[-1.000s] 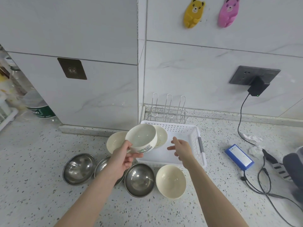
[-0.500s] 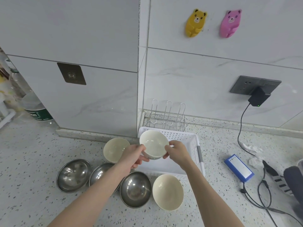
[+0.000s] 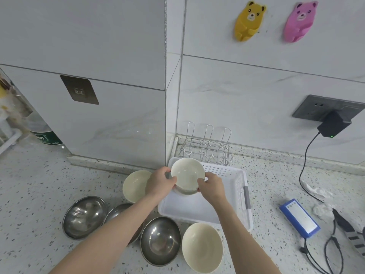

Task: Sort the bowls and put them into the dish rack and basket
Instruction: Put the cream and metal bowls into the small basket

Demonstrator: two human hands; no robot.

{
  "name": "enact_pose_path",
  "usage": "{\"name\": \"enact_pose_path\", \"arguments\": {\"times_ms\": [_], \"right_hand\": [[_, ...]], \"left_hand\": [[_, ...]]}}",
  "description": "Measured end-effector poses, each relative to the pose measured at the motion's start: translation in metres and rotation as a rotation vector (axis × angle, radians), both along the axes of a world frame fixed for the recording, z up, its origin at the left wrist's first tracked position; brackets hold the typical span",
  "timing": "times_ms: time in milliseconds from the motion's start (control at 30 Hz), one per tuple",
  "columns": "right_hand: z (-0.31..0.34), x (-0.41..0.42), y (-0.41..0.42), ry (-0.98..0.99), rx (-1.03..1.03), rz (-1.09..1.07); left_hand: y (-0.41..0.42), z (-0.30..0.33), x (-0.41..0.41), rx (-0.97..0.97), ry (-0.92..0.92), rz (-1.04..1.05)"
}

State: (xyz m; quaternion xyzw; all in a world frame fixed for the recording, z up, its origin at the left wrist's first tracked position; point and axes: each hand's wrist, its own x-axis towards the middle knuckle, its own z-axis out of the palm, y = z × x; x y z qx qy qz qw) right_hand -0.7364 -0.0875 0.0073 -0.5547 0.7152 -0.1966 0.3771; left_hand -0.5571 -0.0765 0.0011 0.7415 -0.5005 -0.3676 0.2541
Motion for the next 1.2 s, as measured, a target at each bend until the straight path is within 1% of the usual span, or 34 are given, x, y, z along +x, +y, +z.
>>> {"name": "enact_pose_path", "arguments": {"times_ms": [200, 500, 567, 633, 667, 733, 767, 833, 1100, 1200], "right_hand": [[-0.009, -0.002, -0.001, 0.033, 0.044, 0.013], [-0.011, -0.005, 0.004, -0.043, 0.065, 0.003], [-0.012, -0.007, 0.007, -0.064, 0.088, -0.030], [-0.013, -0.009, 0.012, -0.089, 0.156, -0.091], [-0.015, -0.010, 0.014, -0.139, 0.211, -0.122], [-0.016, -0.008, 0.017, -0.338, 0.298, -0.189], [-0.015, -0.006, 0.018, -0.431, 0.313, -0.225], [-0.014, -0.002, 0.020, -0.522, 0.301, -0.285], [-0.008, 0.013, 0.030, -0.620, 0.310, -0.376], [-0.005, 0.015, 0.037, -0.621, 0.320, -0.393]], "left_hand": [[-0.004, -0.006, -0.002, 0.026, -0.128, -0.052], [0.000, -0.006, 0.000, 0.022, -0.115, -0.069], [0.001, -0.006, -0.001, 0.021, -0.072, -0.056], [0.004, -0.007, -0.004, 0.024, 0.040, -0.021], [0.005, -0.007, -0.005, 0.027, 0.094, -0.003], [0.009, -0.006, -0.006, 0.021, 0.165, 0.026], [0.011, -0.006, -0.006, 0.010, 0.202, 0.049], [0.015, -0.004, -0.003, -0.011, 0.282, 0.117], [0.037, -0.001, 0.038, 0.012, 0.388, 0.302], [0.046, -0.002, 0.058, 0.006, 0.385, 0.400]]}}
